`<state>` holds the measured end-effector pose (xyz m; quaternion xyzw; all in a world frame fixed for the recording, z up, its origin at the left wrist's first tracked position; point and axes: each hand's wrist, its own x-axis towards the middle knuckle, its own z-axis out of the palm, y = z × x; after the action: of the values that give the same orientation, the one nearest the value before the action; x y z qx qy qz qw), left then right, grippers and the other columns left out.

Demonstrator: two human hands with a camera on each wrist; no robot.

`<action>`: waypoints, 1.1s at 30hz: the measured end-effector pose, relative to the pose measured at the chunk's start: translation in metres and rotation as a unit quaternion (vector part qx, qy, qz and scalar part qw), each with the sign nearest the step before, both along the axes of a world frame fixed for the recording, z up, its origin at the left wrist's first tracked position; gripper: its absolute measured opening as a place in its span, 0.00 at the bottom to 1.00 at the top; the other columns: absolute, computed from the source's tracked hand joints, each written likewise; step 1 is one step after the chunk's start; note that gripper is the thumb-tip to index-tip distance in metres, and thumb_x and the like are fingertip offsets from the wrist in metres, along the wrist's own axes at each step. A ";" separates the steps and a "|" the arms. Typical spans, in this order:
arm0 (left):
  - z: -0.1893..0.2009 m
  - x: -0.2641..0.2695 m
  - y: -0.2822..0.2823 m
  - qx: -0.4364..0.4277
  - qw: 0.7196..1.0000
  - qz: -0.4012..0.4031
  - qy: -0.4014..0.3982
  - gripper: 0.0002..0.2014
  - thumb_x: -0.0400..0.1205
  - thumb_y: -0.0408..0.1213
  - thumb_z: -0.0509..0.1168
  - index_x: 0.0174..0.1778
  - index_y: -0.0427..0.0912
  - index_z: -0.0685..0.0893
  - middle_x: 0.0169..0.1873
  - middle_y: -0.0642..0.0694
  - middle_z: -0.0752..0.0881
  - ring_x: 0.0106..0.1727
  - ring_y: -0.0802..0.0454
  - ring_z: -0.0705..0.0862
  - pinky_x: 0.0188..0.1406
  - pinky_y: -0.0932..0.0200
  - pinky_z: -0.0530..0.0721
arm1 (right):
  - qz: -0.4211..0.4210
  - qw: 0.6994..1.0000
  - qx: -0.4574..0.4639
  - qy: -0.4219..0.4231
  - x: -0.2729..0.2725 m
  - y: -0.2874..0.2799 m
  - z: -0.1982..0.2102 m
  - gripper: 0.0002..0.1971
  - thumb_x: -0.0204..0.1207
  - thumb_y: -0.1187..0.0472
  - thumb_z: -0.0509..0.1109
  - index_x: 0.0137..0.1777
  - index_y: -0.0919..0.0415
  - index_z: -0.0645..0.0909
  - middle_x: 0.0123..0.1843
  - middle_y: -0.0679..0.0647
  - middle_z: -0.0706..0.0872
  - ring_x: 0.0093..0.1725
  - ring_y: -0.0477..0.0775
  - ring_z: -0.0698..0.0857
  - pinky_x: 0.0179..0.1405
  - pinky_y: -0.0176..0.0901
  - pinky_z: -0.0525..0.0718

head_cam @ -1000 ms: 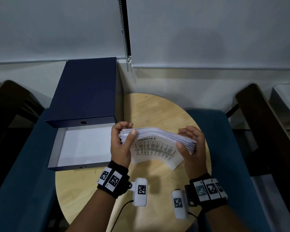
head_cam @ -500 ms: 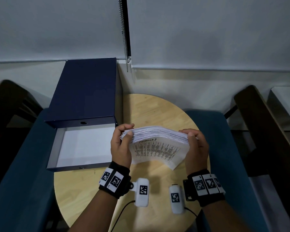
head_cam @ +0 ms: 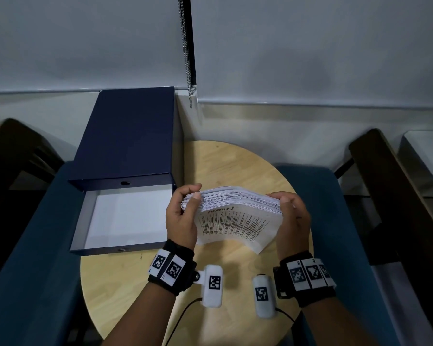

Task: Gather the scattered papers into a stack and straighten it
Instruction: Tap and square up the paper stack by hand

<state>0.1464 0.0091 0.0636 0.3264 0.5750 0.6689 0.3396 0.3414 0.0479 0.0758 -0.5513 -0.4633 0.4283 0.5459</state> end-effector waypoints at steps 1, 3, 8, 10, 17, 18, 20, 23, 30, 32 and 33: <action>0.001 0.001 0.000 -0.002 1.000 0.008 0.009 0.17 0.77 0.48 0.66 0.50 0.35 0.86 0.52 0.47 0.90 0.54 0.55 0.86 0.52 0.67 0.80 | -0.004 1.000 -0.007 -0.006 0.000 0.000 0.000 0.09 0.75 0.58 0.62 0.41 0.57 0.84 0.42 0.47 0.90 0.44 0.48 0.87 0.39 0.42 0.84; 0.000 0.002 0.003 -0.014 1.000 0.025 0.013 0.14 0.79 0.44 0.66 0.47 0.35 0.87 0.49 0.48 0.91 0.51 0.58 0.86 0.49 0.68 0.79 | -0.015 1.000 -0.013 -0.024 0.000 0.001 0.000 0.08 0.74 0.56 0.64 0.40 0.55 0.84 0.40 0.43 0.89 0.41 0.44 0.87 0.37 0.40 0.83; -0.005 -0.002 0.005 -0.026 0.999 0.042 0.020 0.09 0.80 0.40 0.64 0.45 0.38 0.86 0.49 0.46 0.92 0.48 0.55 0.86 0.47 0.60 0.80 | -0.020 0.999 0.002 -0.034 0.000 0.003 -0.001 0.07 0.78 0.63 0.65 0.41 0.58 0.84 0.41 0.42 0.90 0.43 0.42 0.87 0.38 0.32 0.82; -0.003 -0.001 0.004 -0.007 0.999 0.038 0.019 0.10 0.80 0.42 0.66 0.45 0.38 0.86 0.47 0.45 0.91 0.48 0.54 0.86 0.48 0.61 0.80 | -0.018 0.999 0.006 -0.036 0.000 0.002 0.000 0.07 0.78 0.63 0.66 0.41 0.59 0.84 0.42 0.43 0.91 0.44 0.42 0.87 0.39 0.32 0.82; 0.000 -0.002 0.004 -0.001 0.999 0.046 0.016 0.12 0.73 0.51 0.70 0.38 0.45 0.86 0.37 0.53 0.87 0.41 0.56 0.83 0.43 0.64 0.79 | -0.030 0.998 0.016 -0.053 0.000 0.006 -0.002 0.06 0.74 0.57 0.68 0.42 0.57 0.84 0.42 0.42 0.91 0.45 0.42 0.88 0.44 0.41 0.82; 0.000 -0.002 0.004 -0.001 0.999 0.047 0.017 0.13 0.74 0.52 0.69 0.37 0.44 0.86 0.36 0.51 0.87 0.40 0.55 0.83 0.42 0.64 0.80 | -0.028 0.998 0.017 -0.048 0.000 0.006 -0.002 0.05 0.74 0.57 0.68 0.42 0.57 0.84 0.43 0.44 0.91 0.46 0.44 0.88 0.46 0.42 0.83; -0.003 -0.003 0.005 -0.011 0.999 0.048 0.023 0.13 0.74 0.52 0.70 0.36 0.45 0.87 0.36 0.50 0.88 0.40 0.55 0.83 0.43 0.60 0.80 | -0.019 0.998 0.023 -0.057 0.000 0.006 -0.002 0.04 0.73 0.57 0.68 0.42 0.55 0.83 0.44 0.46 0.91 0.47 0.46 0.88 0.47 0.44 0.84; -0.003 -0.003 0.007 -0.021 0.998 0.063 0.022 0.12 0.74 0.52 0.69 0.36 0.47 0.87 0.33 0.56 0.87 0.39 0.57 0.83 0.43 0.60 0.79 | -0.024 0.998 0.021 -0.058 -0.001 0.008 -0.002 0.05 0.73 0.56 0.68 0.41 0.57 0.83 0.42 0.43 0.90 0.45 0.45 0.88 0.44 0.43 0.83; -0.002 -0.003 0.005 0.006 0.998 0.045 0.042 0.12 0.74 0.45 0.73 0.39 0.39 0.86 0.37 0.53 0.87 0.41 0.58 0.83 0.45 0.67 0.79 | -0.004 0.997 0.032 -0.064 0.001 0.008 -0.003 0.05 0.72 0.52 0.69 0.43 0.51 0.82 0.46 0.50 0.90 0.49 0.53 0.88 0.50 0.52 0.85; -0.003 -0.003 0.006 -0.006 0.998 0.054 0.041 0.09 0.76 0.42 0.71 0.36 0.41 0.85 0.34 0.57 0.86 0.39 0.59 0.82 0.43 0.66 0.78 | -0.003 0.997 0.033 -0.070 0.002 0.008 -0.002 0.04 0.72 0.52 0.70 0.43 0.51 0.82 0.45 0.50 0.90 0.49 0.53 0.88 0.48 0.50 0.86; -0.003 -0.003 0.006 -0.010 0.997 0.057 0.042 0.09 0.76 0.43 0.71 0.35 0.42 0.84 0.33 0.57 0.85 0.38 0.59 0.81 0.42 0.65 0.77 | -0.005 0.997 0.032 -0.073 0.003 0.008 -0.003 0.04 0.72 0.53 0.70 0.43 0.51 0.83 0.45 0.50 0.90 0.48 0.52 0.88 0.47 0.49 0.86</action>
<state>0.1433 0.0154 0.0607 0.3181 0.6128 0.6671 0.2798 0.3440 0.0558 0.0733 -0.5655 -0.5130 0.3692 0.5299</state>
